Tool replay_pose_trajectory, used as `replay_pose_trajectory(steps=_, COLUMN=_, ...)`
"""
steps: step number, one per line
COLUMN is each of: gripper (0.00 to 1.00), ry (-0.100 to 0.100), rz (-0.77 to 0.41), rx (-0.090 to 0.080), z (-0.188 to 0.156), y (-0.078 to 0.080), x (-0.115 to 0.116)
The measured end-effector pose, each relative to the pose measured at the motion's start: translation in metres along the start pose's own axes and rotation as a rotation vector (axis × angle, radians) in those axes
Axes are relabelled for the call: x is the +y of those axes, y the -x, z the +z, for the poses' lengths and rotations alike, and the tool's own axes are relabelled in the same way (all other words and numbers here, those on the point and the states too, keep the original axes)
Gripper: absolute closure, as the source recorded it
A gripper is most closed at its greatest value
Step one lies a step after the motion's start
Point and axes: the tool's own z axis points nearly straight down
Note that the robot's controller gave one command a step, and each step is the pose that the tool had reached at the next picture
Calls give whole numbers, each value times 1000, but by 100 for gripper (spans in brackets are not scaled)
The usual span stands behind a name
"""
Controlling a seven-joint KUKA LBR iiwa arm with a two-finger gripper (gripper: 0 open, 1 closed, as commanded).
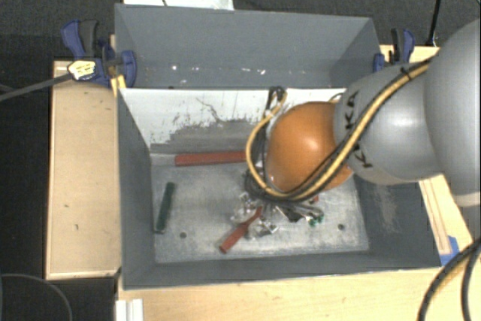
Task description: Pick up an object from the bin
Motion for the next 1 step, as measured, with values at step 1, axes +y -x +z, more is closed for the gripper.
replay_pose_trajectory(steps=1, gripper=100, ry=0, rz=2, rx=0, z=0, y=0, x=0)
